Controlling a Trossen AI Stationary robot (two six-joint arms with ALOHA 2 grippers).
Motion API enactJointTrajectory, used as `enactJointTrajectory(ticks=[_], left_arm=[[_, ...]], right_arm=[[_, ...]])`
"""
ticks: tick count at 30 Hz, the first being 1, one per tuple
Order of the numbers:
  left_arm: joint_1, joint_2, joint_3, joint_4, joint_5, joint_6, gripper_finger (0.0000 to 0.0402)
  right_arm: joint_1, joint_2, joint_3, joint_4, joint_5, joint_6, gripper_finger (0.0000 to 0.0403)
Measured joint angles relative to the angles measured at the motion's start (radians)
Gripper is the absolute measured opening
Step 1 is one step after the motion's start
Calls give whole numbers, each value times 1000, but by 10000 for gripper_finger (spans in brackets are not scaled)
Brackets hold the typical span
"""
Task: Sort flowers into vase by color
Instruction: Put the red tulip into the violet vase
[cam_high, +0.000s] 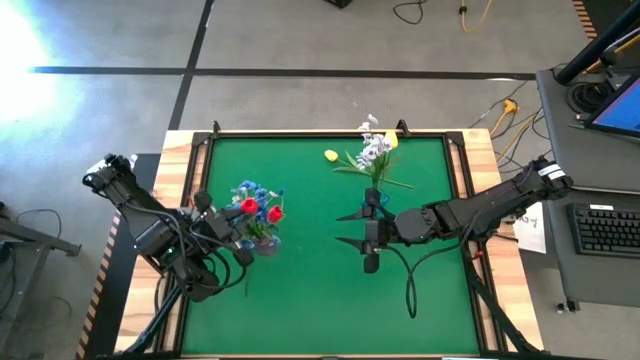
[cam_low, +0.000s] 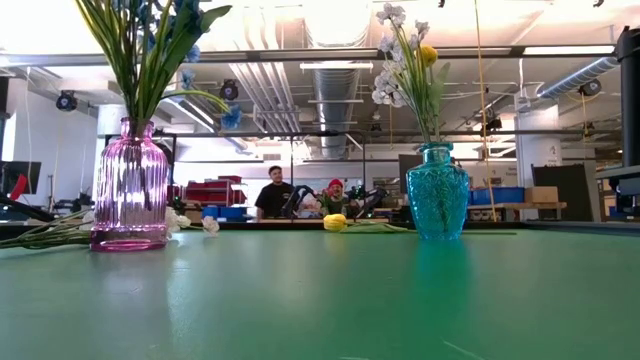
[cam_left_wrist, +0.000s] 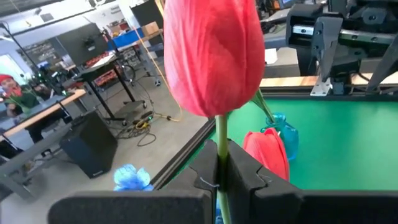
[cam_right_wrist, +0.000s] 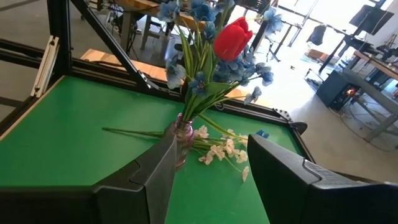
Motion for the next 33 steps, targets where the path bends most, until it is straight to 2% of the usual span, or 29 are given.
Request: enactJointTrajectory(ticks=[8,18,33], left_arm=[[0,-11,0,0,1,54,0],[0,-1,-6,1,2,-30,0],[0,6,-2,27,3,-48,0]], right_arm=[[0,1,-1,0,0,7,192],[0,1,-1,0,0,11,192],[0,2,-1,0,0,11,192]])
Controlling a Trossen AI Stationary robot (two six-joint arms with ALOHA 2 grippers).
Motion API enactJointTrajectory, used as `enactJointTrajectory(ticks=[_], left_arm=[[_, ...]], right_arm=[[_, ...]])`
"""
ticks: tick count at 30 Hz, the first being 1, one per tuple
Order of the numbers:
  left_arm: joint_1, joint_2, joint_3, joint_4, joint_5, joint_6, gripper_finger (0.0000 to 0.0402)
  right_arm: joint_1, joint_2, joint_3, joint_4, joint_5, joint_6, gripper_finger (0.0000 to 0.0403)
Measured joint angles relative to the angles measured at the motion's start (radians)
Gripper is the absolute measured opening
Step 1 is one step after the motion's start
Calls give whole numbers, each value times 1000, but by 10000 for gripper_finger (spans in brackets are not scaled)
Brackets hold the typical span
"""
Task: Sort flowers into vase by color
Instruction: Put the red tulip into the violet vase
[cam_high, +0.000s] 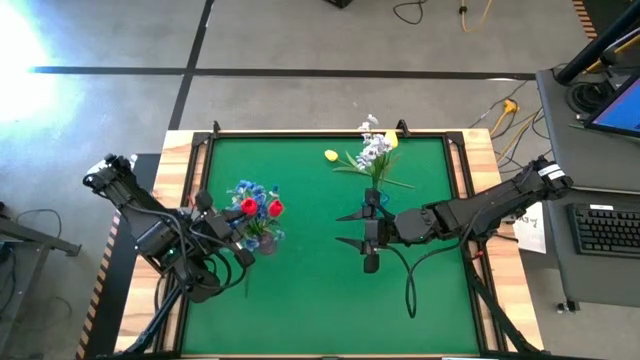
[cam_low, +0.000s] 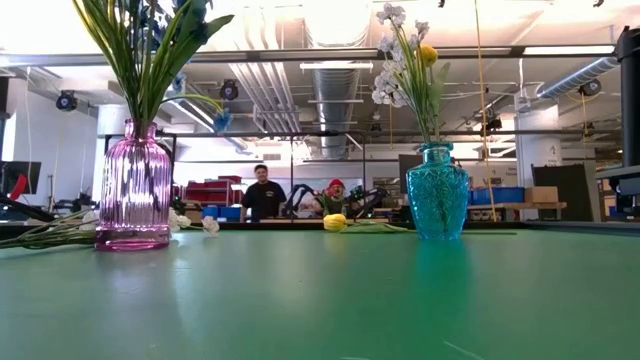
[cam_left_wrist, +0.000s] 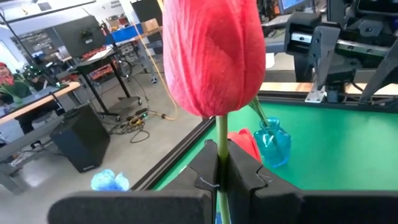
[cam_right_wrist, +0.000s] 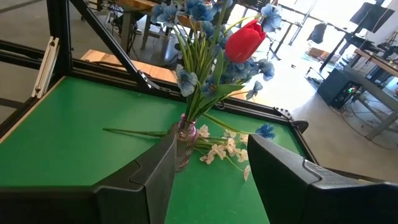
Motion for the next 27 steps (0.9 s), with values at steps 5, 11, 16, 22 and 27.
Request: enactJointTrajectory(ticks=[5,11,16,22,27], left_arm=[[0,0,0,16,0,0,0],[0,0,0,17,0,-4,0],[0,4,-1,18,5,-4,0],[0,14,-3,20,6,-4,0],[0,16,-3,20,6,-4,0]], right_arm=[[0,0,0,0,0,0,192],[0,0,0,0,0,0,192],[0,0,0,0,0,9,192],[0,0,-1,0,0,22,192],[0,0,-1,0,0,39,192]])
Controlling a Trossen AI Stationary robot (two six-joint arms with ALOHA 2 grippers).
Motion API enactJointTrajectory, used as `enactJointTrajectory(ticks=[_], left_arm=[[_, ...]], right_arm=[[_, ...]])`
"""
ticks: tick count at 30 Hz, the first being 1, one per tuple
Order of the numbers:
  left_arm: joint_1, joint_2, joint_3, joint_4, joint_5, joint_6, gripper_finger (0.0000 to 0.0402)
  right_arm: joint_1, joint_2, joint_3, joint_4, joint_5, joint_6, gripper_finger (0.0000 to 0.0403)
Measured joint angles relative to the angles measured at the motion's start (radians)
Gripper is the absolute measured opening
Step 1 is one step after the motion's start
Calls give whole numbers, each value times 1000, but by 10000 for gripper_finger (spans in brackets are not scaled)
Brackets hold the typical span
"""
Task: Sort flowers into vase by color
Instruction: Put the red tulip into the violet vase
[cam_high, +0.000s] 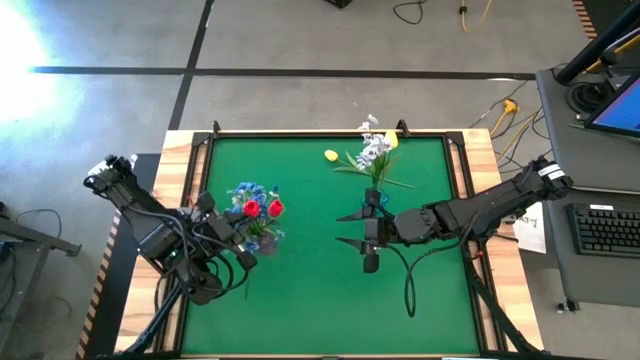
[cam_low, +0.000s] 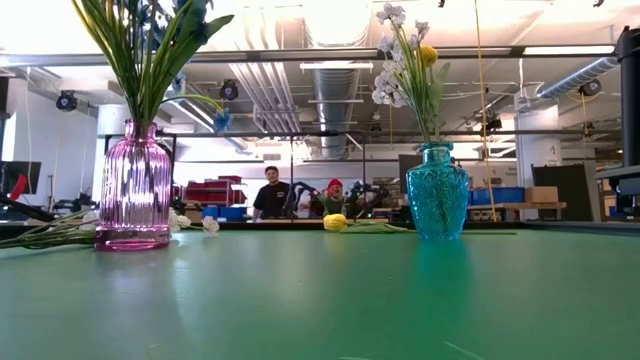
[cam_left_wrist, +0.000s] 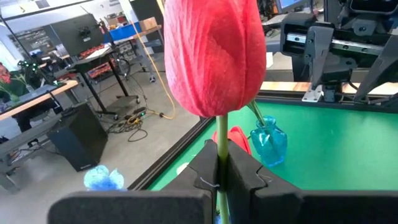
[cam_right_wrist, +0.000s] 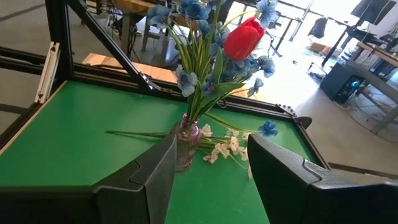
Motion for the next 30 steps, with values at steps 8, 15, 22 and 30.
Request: enactJointTrajectory(ticks=[8,15,22,30], left_arm=[[0,0,0,0,1,-25,0],[0,0,0,0,1,-41,0],[0,0,0,0,22,-41,0],[0,0,-1,-1,22,-41,0]], right_arm=[[0,0,0,0,0,2,192],[0,0,0,0,0,2,192],[0,0,-2,0,0,2,192],[0,0,-2,-1,0,3,192]])
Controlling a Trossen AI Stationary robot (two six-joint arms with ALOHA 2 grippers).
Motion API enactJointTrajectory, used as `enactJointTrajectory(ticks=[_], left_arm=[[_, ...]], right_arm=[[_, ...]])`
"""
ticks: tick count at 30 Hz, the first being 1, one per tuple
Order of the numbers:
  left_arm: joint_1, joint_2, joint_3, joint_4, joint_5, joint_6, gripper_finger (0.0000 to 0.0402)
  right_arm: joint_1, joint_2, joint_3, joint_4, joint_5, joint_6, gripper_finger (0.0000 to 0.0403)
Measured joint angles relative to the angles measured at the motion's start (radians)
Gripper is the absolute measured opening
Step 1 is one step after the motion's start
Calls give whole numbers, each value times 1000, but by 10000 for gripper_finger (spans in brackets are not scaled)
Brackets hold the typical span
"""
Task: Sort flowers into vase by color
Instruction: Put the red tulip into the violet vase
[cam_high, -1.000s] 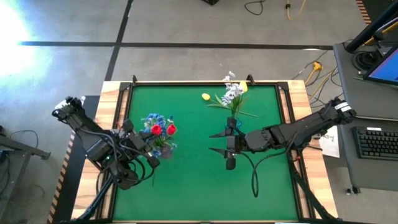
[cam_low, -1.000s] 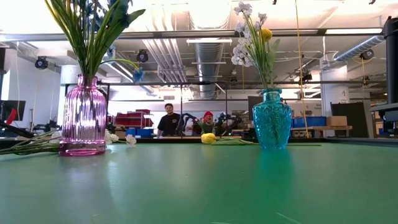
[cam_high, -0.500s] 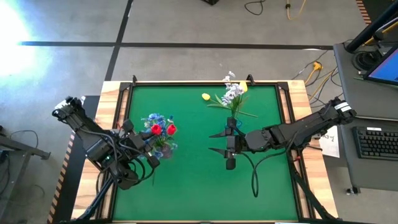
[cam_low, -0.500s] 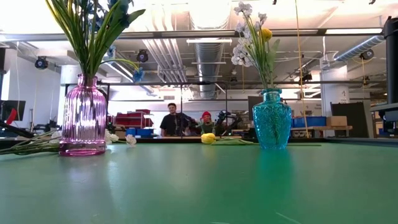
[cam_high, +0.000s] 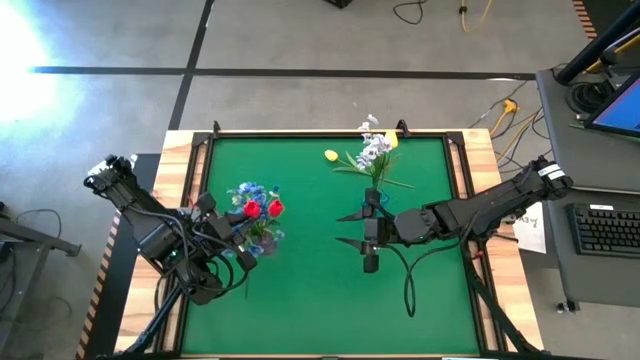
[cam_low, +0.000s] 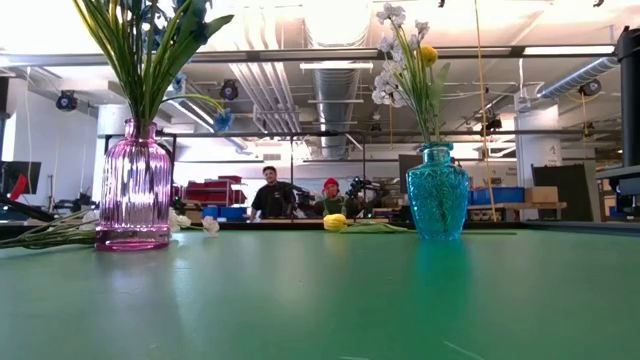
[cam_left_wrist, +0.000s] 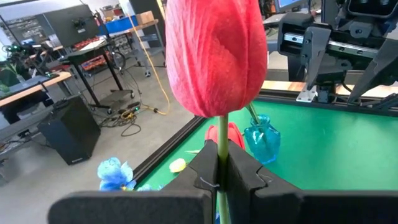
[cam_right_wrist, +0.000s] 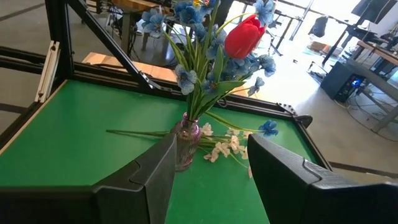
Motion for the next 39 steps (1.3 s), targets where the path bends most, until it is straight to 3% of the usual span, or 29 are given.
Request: enactJointTrajectory(ticks=[39], left_arm=[[0,-6,22,-31,-3,68,0]], right_arm=[[0,0,0,1,0,7,192]])
